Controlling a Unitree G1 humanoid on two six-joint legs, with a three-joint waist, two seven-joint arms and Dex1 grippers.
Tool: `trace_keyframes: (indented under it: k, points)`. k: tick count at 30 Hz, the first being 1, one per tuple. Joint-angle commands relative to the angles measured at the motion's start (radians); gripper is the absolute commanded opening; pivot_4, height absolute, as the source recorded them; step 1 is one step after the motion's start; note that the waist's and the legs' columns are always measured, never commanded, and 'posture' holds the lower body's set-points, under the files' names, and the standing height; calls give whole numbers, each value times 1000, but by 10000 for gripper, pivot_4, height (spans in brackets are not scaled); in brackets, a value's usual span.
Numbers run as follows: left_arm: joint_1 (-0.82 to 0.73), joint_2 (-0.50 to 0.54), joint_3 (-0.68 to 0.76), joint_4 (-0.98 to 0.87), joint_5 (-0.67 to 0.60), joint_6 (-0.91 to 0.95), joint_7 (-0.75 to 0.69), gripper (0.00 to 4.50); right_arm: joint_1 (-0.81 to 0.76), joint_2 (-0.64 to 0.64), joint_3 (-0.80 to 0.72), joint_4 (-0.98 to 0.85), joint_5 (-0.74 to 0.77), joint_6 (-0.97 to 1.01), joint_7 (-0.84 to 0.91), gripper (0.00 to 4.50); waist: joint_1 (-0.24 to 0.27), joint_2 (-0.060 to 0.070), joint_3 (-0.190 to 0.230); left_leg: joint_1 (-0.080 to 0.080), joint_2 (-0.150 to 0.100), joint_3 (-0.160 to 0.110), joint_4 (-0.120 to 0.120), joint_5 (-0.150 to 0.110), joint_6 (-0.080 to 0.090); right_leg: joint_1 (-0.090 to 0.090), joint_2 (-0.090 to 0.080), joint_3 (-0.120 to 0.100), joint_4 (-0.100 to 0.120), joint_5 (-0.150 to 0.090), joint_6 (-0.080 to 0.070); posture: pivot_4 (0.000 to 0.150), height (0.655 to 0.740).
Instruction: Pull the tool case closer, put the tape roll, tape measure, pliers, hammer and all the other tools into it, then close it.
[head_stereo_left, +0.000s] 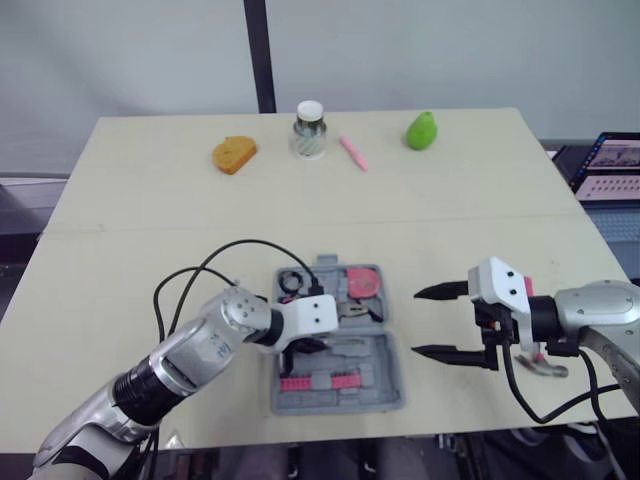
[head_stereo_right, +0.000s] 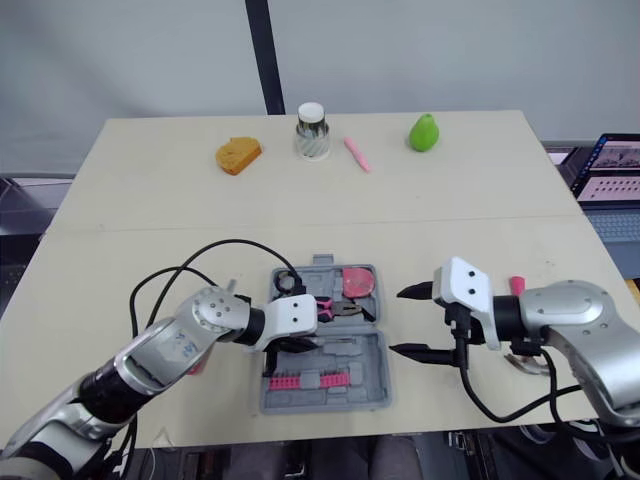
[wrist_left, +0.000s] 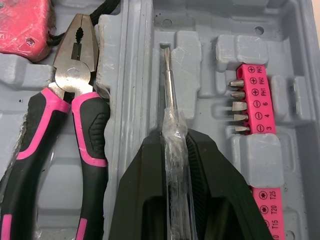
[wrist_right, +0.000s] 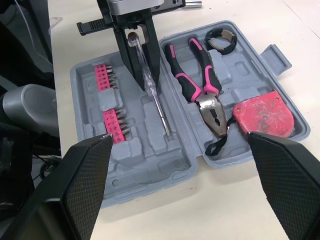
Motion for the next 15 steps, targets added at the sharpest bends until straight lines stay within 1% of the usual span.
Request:
trace_keyframes:
  k: [1, 15]
  points:
    - [-6, -8, -8, -1, 13, -17, -1, 935, 3, -4, -36, -33, 23, 0, -6, 45000, 0, 0, 0, 0, 0, 0, 0, 0, 0, 0, 0, 0, 0, 0, 0, 1500, 7400]
    - [-9, -20, -9, 14, 19, -20, -6, 935, 10, -6, -40, -31, 28, -5, -15, 45000, 0, 0, 0, 0, 0, 0, 1, 0, 0, 0, 0, 0, 1, 0, 0, 1500, 7400]
